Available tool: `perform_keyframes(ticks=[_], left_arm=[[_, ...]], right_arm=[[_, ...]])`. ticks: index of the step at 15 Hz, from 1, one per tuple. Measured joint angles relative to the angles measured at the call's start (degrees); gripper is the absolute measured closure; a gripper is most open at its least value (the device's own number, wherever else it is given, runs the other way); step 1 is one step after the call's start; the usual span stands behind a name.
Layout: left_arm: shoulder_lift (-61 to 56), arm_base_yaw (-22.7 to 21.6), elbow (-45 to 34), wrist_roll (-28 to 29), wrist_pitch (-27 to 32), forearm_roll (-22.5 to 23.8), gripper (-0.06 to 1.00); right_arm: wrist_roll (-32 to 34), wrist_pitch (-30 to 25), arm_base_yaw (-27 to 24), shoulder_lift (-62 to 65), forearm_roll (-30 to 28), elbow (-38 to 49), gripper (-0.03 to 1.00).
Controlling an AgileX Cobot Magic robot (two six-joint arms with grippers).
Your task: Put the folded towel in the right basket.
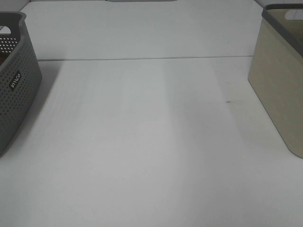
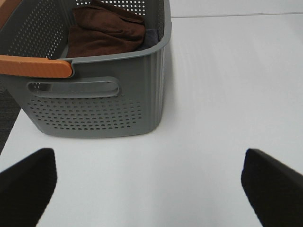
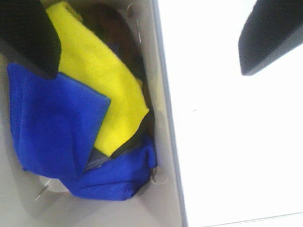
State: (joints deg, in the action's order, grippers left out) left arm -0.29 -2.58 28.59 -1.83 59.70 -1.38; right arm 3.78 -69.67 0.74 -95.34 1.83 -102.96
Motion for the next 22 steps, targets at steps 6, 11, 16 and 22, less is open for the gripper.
perform_keyframes(ticks=[6, 11, 16, 22], left_arm=[[0.0, 0.0, 0.0, 0.0, 0.0, 0.0, -0.04], [0.0, 0.0, 0.0, 0.0, 0.0, 0.0, -0.04], [0.0, 0.0, 0.0, 0.0, 0.0, -0.2, -0.04], [0.0, 0.0, 0.0, 0.0, 0.0, -0.8, -0.04]], right_arm=[[4.9, 2.2, 4.8, 39.9, -1.4, 39.7, 0.00], [3.5, 3.2, 4.8, 72.7, -1.8, 59.3, 0.00], [-1.6, 8.1, 4.8, 92.0, -1.8, 70.3, 0.00], [-1.6, 8.6, 4.8, 95.5, -1.8, 74.1, 0.00]])
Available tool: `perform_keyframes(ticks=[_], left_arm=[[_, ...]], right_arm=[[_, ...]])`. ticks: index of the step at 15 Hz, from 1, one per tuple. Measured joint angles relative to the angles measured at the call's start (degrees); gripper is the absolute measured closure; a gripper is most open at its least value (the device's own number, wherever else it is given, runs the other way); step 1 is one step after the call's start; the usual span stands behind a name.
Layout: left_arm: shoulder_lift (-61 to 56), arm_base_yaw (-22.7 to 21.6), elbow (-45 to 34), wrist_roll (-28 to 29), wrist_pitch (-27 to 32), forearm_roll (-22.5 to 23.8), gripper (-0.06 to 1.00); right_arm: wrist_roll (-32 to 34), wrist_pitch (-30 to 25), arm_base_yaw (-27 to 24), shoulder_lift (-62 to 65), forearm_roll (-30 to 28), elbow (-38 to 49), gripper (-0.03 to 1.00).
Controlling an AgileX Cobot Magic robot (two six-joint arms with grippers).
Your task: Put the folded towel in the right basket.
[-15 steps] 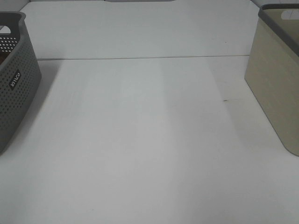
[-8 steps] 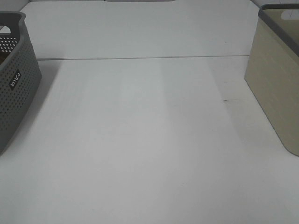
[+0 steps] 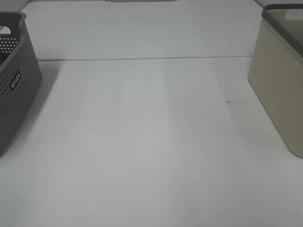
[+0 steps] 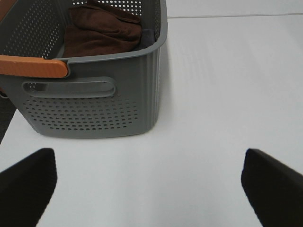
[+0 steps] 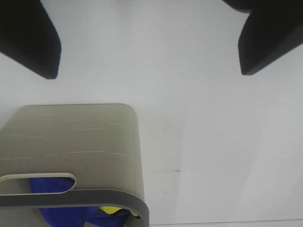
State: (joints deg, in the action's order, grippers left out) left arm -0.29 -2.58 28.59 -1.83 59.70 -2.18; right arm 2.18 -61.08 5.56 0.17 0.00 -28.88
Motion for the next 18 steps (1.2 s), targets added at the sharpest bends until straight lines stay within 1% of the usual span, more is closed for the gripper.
perform_keyframes(ticks=[7, 9, 10, 18], left_arm=[[0.0, 0.0, 0.0, 0.0, 0.0, -1.0, -0.04], [0.0, 0.0, 0.0, 0.0, 0.0, -1.0, -0.04], [0.0, 0.0, 0.0, 0.0, 0.0, -1.1, -0.04], [0.0, 0.0, 0.0, 0.0, 0.0, -1.1, -0.04]], right_arm=[[0.0, 0.0, -0.6, 0.0, 0.0, 0.0, 0.00], [0.0, 0.0, -4.0, 0.0, 0.0, 0.0, 0.00], [0.0, 0.1, -4.4, 0.0, 0.0, 0.0, 0.00], [0.0, 0.2, -4.6, 0.0, 0.5, 0.0, 0.00]])
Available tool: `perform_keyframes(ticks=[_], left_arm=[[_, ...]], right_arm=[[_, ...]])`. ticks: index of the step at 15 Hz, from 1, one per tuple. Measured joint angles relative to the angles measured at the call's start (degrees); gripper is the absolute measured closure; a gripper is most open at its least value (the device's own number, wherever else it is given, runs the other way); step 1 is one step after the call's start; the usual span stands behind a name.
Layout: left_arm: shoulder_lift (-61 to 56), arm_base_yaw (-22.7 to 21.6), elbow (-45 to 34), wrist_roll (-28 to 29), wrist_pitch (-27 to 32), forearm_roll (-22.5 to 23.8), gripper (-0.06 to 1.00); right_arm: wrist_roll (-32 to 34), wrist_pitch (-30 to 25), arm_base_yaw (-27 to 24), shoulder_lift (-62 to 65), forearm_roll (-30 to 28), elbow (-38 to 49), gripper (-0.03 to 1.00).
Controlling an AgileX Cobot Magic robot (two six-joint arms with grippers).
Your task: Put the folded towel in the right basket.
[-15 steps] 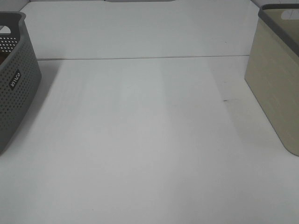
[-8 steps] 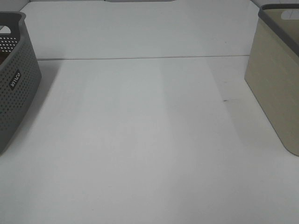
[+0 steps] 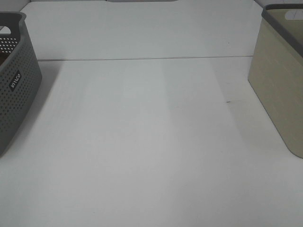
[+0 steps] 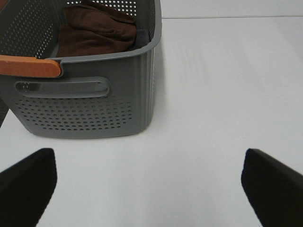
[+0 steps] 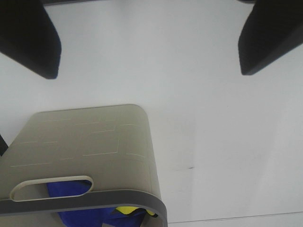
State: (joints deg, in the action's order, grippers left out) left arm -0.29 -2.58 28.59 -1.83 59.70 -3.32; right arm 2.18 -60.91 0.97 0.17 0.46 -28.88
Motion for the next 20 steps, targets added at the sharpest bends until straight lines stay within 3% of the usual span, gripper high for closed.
perform_keyframes(ticks=[20], left_arm=[[0.0, 0.0, 0.0, 0.0, 0.0, -0.3, -0.04]], right_arm=[[0.0, 0.1, 0.0, 0.0, 0.0, 0.0, 0.00]])
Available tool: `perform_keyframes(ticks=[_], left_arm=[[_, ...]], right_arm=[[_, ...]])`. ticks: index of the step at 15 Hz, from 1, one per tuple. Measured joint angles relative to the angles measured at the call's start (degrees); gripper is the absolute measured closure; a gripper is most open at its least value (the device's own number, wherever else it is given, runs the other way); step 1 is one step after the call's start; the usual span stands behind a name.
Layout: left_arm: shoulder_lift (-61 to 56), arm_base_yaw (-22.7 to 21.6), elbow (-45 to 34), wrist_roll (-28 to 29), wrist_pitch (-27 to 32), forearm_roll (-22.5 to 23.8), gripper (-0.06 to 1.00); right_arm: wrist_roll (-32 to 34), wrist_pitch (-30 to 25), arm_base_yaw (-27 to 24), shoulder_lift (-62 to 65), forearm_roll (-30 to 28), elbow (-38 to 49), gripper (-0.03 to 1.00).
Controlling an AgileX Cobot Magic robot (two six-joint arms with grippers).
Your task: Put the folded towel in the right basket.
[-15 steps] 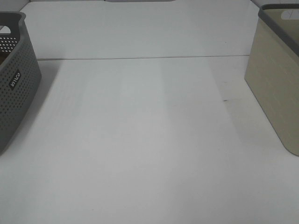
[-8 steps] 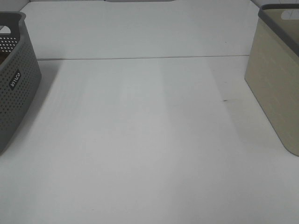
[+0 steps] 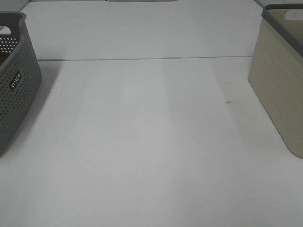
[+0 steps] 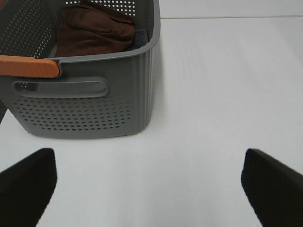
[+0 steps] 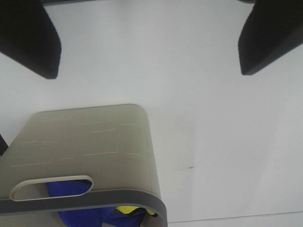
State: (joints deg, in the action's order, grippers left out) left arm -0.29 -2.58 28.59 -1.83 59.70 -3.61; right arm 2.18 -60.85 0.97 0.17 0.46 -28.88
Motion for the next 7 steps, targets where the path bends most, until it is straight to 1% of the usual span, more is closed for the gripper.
perform_keyframes(ticks=[7], left_arm=[[0.0, 0.0, 0.0, 0.0, 0.0, -0.1, -0.04]], right_arm=[[0.0, 0.0, 0.0, 0.0, 0.0, 0.0, 0.00]])
